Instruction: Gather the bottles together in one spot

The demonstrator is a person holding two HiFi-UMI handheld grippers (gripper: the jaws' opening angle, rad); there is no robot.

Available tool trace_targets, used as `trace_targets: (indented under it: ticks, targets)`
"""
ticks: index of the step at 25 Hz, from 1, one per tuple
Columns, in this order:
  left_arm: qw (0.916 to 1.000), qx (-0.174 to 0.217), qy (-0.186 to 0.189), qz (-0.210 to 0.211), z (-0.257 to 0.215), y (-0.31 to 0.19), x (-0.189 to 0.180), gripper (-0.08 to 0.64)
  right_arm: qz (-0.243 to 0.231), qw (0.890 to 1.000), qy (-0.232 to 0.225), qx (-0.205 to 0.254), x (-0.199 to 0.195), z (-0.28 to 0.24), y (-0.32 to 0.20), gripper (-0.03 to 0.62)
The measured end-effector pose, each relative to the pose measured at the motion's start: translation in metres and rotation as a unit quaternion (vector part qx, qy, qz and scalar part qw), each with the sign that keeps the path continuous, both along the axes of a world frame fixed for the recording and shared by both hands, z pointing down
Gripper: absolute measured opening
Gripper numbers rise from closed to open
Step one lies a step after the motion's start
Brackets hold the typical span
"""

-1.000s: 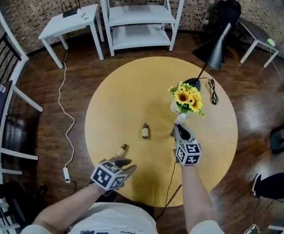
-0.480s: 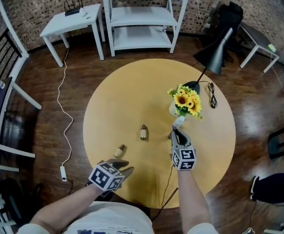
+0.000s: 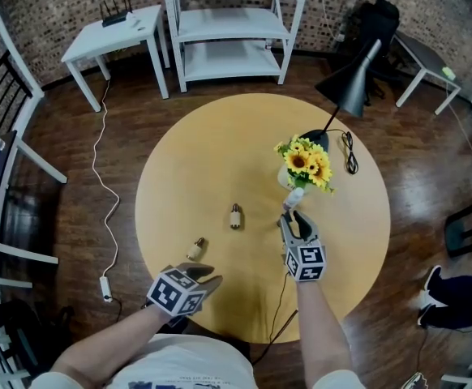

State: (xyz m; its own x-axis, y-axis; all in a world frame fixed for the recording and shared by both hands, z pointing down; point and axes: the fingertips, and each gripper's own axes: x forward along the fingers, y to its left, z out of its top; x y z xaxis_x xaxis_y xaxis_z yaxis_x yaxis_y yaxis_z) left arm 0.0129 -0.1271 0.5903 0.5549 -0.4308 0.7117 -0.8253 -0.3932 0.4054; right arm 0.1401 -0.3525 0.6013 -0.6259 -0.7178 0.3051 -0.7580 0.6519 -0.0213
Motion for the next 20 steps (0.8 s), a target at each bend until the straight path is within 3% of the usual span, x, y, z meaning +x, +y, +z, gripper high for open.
trace_targets:
  ticks: [6, 10, 13, 20]
  targets:
    - [0.9999, 0.005, -0.009, -0.005, 0.000, 0.002, -0.002, 0.123, 0.009, 1.000, -0.014, 0.007, 0.011, -0.012, 0.007, 0.190]
    - [0.9998, 0.012, -0.015, -0.005, -0.004, 0.006, 0.001, 0.123, 0.033, 0.998, -0.060, -0.006, 0.025, -0.036, 0.032, 0.191]
    - [0.9997, 0.021, -0.010, -0.002, -0.012, 0.006, 0.005, 0.123, 0.050, 0.995, -0.082, -0.025, 0.033, -0.053, 0.065, 0.190]
    - [0.9972, 0.072, -0.014, 0.016, -0.033, 0.015, 0.002, 0.123, 0.080, 0.992, -0.047, -0.081, 0.044, -0.070, 0.183, 0.190]
